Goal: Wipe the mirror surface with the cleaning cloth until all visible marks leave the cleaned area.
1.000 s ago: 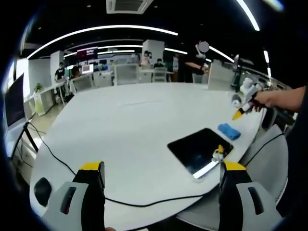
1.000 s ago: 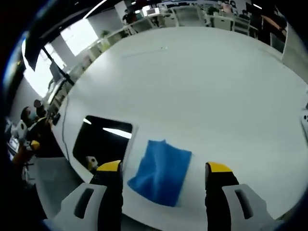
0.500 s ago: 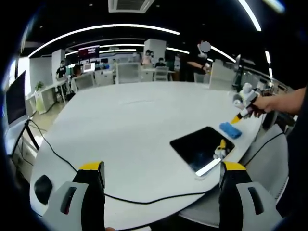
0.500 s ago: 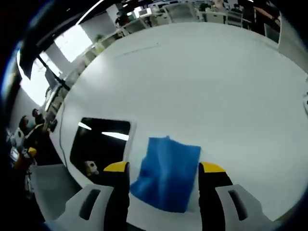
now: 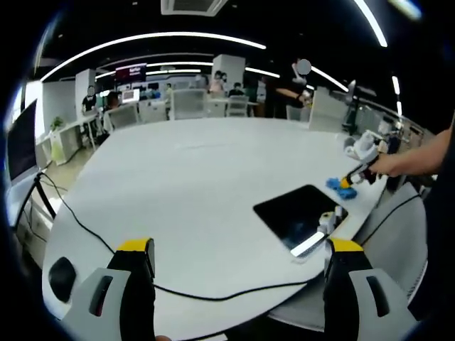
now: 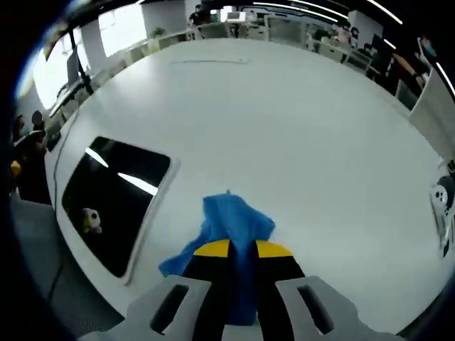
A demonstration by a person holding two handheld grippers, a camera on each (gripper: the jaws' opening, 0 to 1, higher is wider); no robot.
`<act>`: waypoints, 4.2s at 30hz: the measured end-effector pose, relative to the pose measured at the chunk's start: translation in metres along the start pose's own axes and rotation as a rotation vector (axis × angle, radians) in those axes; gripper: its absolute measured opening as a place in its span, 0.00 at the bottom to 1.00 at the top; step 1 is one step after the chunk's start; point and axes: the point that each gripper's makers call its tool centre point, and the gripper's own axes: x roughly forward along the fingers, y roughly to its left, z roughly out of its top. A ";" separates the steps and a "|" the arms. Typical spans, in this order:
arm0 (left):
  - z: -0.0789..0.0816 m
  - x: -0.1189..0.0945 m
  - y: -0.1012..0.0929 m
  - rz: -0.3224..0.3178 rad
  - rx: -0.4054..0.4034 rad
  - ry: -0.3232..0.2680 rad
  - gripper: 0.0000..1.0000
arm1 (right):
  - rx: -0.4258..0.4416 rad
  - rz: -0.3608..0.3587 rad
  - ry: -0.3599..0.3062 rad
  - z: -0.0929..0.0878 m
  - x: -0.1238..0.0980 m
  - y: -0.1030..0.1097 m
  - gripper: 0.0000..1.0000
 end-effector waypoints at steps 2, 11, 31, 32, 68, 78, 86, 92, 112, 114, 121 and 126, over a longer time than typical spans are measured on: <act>0.002 0.002 0.002 -0.006 -0.002 -0.003 1.00 | 0.047 -0.001 0.013 0.001 0.001 -0.001 0.06; 0.013 0.003 0.013 -0.077 0.033 0.003 1.00 | 0.148 0.014 0.031 0.019 -0.028 0.000 0.06; 0.023 -0.003 0.037 -0.039 0.100 -0.001 1.00 | 0.234 0.086 0.015 0.082 -0.084 -0.002 0.05; 0.022 -0.005 0.046 0.027 0.083 -0.007 1.00 | 0.236 0.079 0.004 0.084 -0.081 -0.004 0.05; 0.007 0.005 0.041 0.034 0.035 -0.040 1.00 | 0.295 0.113 0.125 0.071 -0.021 0.052 0.03; 0.009 0.001 0.045 0.033 0.039 -0.029 1.00 | 0.255 0.125 0.164 0.076 0.002 0.080 0.03; 0.011 0.000 0.048 0.029 0.041 -0.032 1.00 | 0.218 0.117 0.217 0.057 0.027 0.093 0.04; 0.013 -0.002 0.047 0.023 0.052 -0.044 1.00 | 0.175 0.069 0.219 0.055 0.027 0.092 0.03; 0.009 -0.014 0.049 0.016 0.039 -0.051 1.00 | 0.146 0.058 0.250 0.066 0.027 0.116 0.04; 0.009 -0.015 0.049 0.018 0.035 -0.054 1.00 | 0.138 0.060 0.246 0.069 0.027 0.120 0.04; 0.010 -0.012 0.049 0.006 0.041 -0.049 1.00 | 0.161 0.084 0.248 0.073 0.032 0.132 0.04; 0.011 -0.010 0.050 0.003 0.033 -0.054 1.00 | 0.162 0.093 0.256 0.079 0.035 0.147 0.04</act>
